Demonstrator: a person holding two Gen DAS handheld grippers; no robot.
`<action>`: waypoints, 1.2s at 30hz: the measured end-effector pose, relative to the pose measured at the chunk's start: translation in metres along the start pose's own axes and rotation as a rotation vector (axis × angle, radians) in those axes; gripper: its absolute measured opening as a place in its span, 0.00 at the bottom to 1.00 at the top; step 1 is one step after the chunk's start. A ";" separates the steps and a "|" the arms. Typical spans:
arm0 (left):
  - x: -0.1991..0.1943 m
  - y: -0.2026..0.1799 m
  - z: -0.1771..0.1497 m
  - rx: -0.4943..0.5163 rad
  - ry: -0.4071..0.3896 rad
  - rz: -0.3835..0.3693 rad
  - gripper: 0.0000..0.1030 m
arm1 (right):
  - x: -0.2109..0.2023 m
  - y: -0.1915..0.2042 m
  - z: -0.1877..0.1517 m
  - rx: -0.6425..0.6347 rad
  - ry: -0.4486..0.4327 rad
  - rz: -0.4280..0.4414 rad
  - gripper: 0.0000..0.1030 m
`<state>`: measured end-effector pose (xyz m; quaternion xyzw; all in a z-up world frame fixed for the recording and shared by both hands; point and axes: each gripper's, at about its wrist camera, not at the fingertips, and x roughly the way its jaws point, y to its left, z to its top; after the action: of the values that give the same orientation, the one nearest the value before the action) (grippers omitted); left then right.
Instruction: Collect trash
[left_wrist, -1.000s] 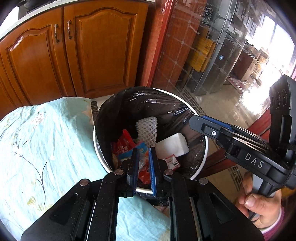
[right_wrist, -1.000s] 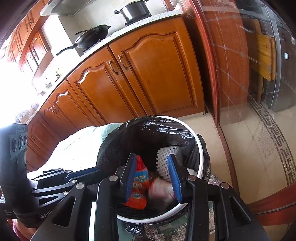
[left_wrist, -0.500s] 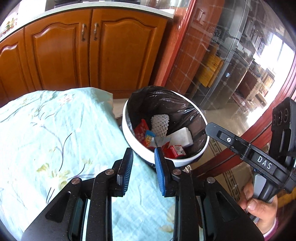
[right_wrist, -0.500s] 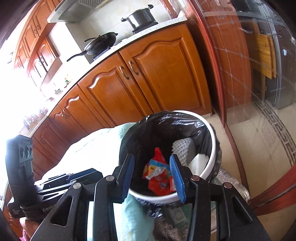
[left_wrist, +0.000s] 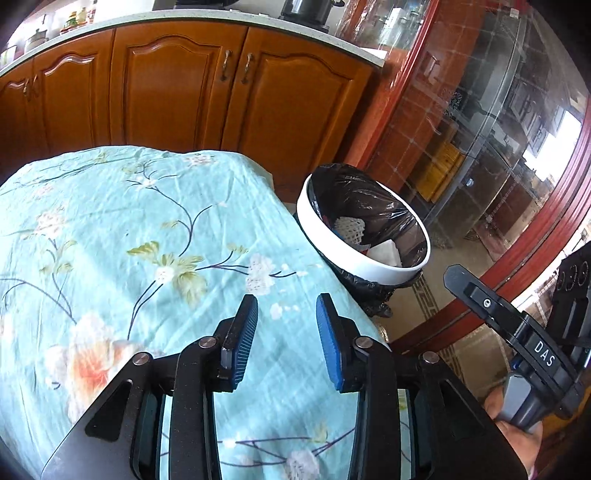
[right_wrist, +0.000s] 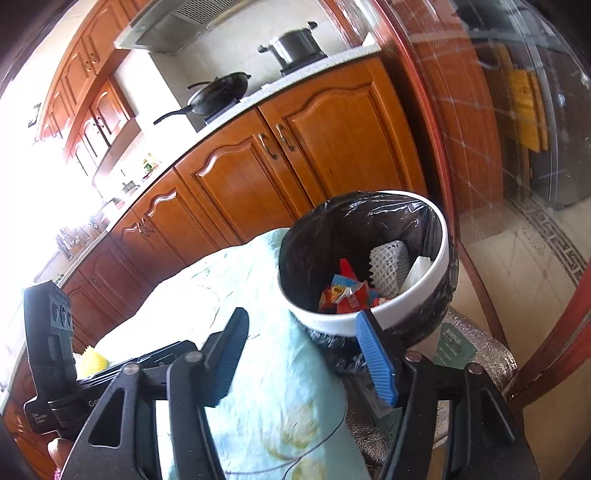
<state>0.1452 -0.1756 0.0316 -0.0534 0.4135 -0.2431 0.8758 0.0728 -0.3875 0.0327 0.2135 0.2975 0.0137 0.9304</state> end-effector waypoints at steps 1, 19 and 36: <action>-0.006 0.002 -0.005 0.000 -0.018 0.009 0.39 | -0.004 0.004 -0.006 -0.011 -0.019 -0.004 0.66; -0.073 0.018 -0.070 0.071 -0.304 0.198 0.88 | -0.052 0.059 -0.077 -0.279 -0.331 -0.089 0.99; -0.089 0.026 -0.097 0.079 -0.349 0.308 0.96 | -0.047 0.064 -0.092 -0.305 -0.310 -0.111 1.00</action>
<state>0.0337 -0.1006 0.0229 0.0034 0.2491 -0.1099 0.9622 -0.0113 -0.3011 0.0169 0.0530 0.1567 -0.0255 0.9859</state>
